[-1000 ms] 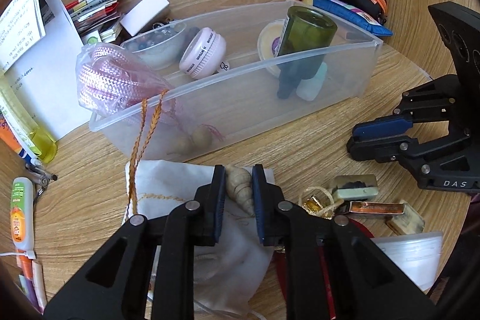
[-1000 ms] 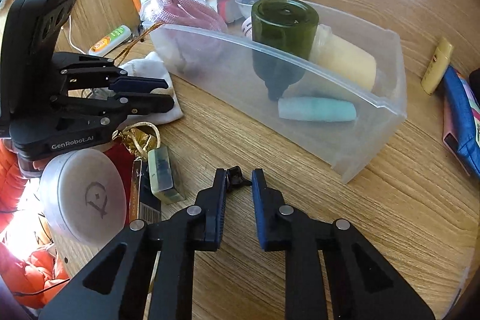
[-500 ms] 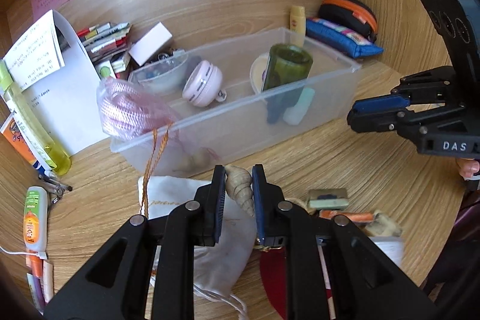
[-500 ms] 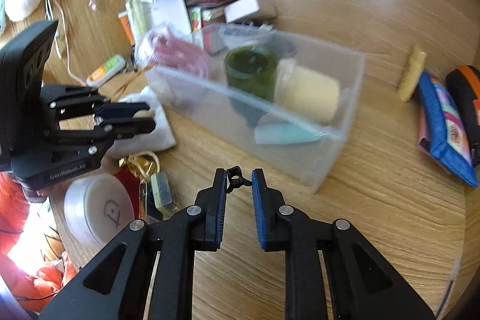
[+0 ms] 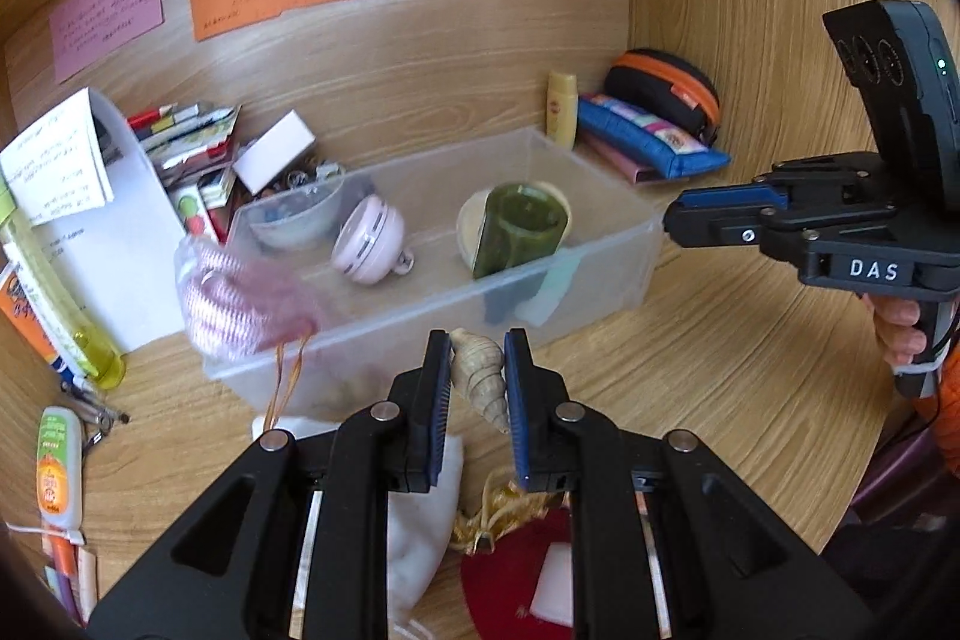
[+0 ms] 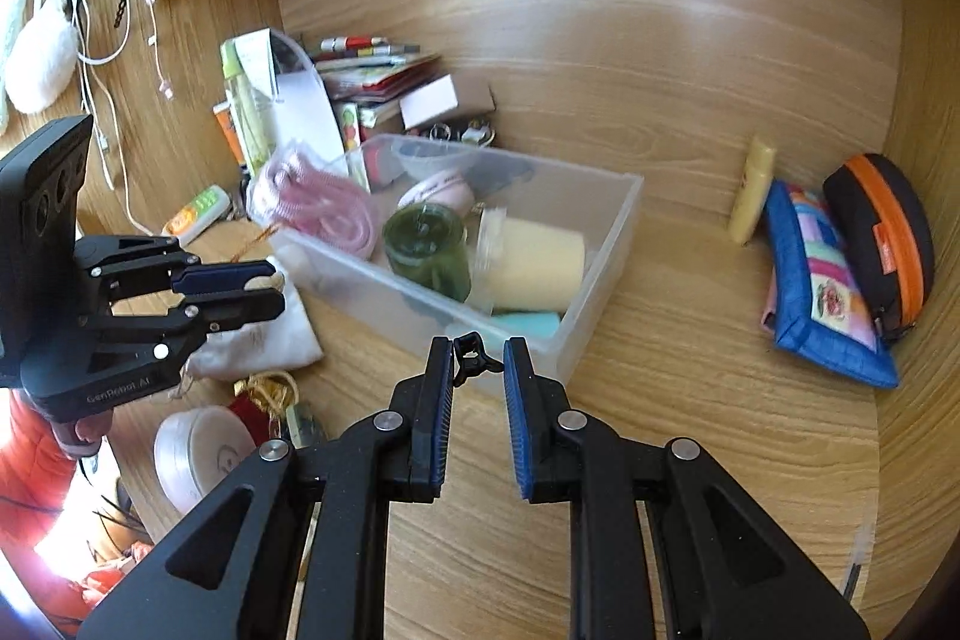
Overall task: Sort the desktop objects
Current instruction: 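Grasp the small seashell with the left tool and lift it, then carry the seashell over the clear box and open the left tool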
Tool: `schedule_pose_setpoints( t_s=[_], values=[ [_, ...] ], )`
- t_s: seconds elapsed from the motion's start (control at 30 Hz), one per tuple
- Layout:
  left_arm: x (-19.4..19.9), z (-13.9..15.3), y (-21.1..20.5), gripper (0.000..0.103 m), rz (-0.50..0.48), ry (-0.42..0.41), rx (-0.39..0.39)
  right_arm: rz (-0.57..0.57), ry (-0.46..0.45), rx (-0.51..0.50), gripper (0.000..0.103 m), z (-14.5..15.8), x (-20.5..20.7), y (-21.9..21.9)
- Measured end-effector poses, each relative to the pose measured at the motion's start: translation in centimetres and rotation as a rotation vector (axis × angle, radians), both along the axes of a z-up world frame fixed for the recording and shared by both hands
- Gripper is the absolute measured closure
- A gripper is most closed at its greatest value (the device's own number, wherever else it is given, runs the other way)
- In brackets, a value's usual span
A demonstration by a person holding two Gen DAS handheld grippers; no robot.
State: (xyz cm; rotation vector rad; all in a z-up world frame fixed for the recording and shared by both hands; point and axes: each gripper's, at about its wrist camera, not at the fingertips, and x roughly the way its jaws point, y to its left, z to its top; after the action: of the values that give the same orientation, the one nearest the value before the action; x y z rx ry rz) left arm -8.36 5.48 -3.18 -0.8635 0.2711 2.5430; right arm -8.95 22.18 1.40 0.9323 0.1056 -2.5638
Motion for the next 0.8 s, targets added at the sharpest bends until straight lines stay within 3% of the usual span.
schedule_pose_setpoints(
  t_s=[0.23,0.47,0.8],
  values=[
    [-1.8,1.1,-0.3,0.086,-0.007,-0.01,0.056,-0.014,0.047,-0.002,0.088,1.2,-1.2,-0.2],
    [-3.3,2.2,-0.3,0.086,0.021,0.035,0.046,-0.013,0.053,0.026,0.088,1.3,-3.7,-1.1],
    [-6.0,0.2,-0.3,0.086,0.022,-0.025,0.051,0.001,0.056,0.069,0.088,-0.5,-5.3,-1.7]
  ],
)
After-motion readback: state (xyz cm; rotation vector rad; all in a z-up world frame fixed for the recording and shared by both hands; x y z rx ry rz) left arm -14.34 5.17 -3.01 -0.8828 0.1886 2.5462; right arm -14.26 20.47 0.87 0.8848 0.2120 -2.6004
